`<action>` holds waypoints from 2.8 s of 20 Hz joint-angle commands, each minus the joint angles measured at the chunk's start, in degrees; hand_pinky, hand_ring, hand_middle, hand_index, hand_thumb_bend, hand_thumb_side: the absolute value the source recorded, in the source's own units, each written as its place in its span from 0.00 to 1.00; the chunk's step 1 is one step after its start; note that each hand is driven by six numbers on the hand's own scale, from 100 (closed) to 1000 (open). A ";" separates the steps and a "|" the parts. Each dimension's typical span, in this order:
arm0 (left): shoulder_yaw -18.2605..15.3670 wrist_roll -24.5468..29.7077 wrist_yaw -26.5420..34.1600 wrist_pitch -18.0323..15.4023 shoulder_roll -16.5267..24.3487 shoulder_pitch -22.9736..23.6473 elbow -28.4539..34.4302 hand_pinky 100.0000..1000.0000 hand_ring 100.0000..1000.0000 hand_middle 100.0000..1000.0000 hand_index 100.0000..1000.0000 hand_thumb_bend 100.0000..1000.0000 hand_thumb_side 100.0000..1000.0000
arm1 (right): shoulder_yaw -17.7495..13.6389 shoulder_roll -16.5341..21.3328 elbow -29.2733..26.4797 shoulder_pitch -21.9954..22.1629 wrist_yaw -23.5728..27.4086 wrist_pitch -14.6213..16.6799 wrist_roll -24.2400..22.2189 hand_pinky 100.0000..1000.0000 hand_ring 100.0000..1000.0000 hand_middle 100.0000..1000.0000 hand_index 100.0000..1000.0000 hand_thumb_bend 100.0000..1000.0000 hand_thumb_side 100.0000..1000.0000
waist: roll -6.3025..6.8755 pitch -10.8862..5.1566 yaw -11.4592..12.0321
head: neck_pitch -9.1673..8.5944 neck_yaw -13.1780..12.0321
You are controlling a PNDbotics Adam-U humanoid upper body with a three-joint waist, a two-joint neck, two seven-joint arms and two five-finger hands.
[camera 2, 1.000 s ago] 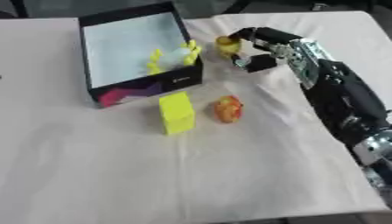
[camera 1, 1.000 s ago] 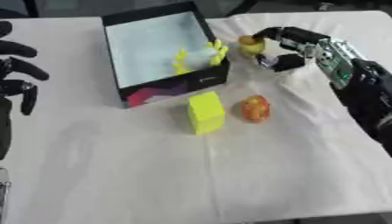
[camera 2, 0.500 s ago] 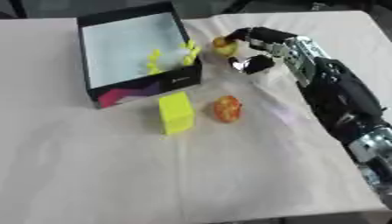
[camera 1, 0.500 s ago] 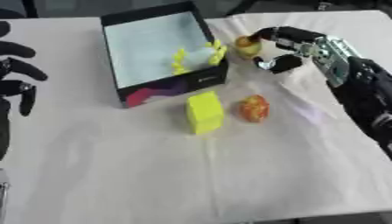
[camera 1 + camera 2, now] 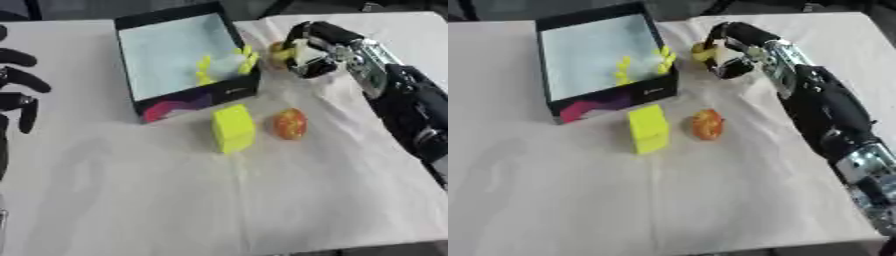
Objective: Pick up objects on the table and place them in the box.
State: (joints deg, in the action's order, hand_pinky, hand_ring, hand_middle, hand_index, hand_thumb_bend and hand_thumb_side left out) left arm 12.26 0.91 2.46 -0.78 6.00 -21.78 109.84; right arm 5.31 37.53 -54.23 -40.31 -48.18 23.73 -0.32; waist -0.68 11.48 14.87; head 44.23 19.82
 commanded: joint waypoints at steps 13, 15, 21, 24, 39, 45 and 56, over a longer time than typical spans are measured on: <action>-0.30 -0.28 0.08 -0.07 0.47 -0.74 1.17 0.00 0.41 0.51 0.80 0.00 0.79 | 0.49 1.71 -4.99 -1.11 3.29 -0.76 15.83 0.82 0.70 0.44 0.17 0.00 0.16 | -0.16 -1.09 -0.14 | -0.11 0.59; -0.28 -0.29 0.15 -0.09 0.46 -0.75 1.26 0.00 0.41 0.51 0.80 0.00 0.78 | 0.97 1.81 -7.79 -1.57 5.71 -0.65 15.15 0.82 0.70 0.44 0.17 0.00 0.19 | -0.18 -1.12 -0.06 | -0.11 0.56; -0.09 -0.10 0.56 -0.22 0.22 -0.90 1.79 0.00 0.41 0.51 0.80 0.00 0.78 | 4.90 0.69 -18.71 -4.08 13.97 1.93 8.41 0.83 0.70 0.44 0.17 0.00 0.22 | -0.18 -1.18 0.62 | -0.11 1.48; 0.24 0.16 1.72 -0.22 -0.20 -1.17 2.12 0.00 0.41 0.51 0.80 0.00 0.79 | 6.63 -1.45 -20.54 -6.03 16.92 3.31 2.87 0.83 0.71 0.44 0.17 0.00 0.20 | -0.14 -1.15 1.32 | -0.11 2.34; 0.38 0.52 2.68 -0.16 -0.84 -1.59 2.23 0.00 0.41 0.51 0.80 0.00 0.79 | 4.97 -7.02 -8.63 -7.54 7.96 1.24 -3.20 0.85 0.77 0.62 0.84 0.00 0.12 | -0.35 -0.92 2.13 | -0.11 3.15; 0.26 0.43 2.56 -0.21 -0.65 -1.40 2.25 0.00 0.41 0.51 0.80 0.00 0.79 | 5.31 -5.27 -12.72 -6.74 8.08 -1.33 -0.30 0.87 0.80 0.70 0.92 0.00 0.33 | -0.43 -1.17 1.68 | -0.11 3.01; -1.08 -0.95 1.62 -0.53 0.57 -0.34 2.13 0.00 0.41 0.51 0.80 0.00 0.78 | 3.45 5.09 -40.80 9.03 21.59 -1.11 -10.32 0.89 0.83 0.73 0.93 0.00 0.11 | -0.81 -1.96 -1.43 | -0.11 -0.52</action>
State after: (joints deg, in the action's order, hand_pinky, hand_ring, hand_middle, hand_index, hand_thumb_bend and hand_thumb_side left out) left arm 11.70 0.33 4.30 -1.20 5.58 -21.68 110.94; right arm 9.81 39.39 -89.62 -30.87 -28.28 22.51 -9.42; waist -0.80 11.46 13.35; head 44.23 19.86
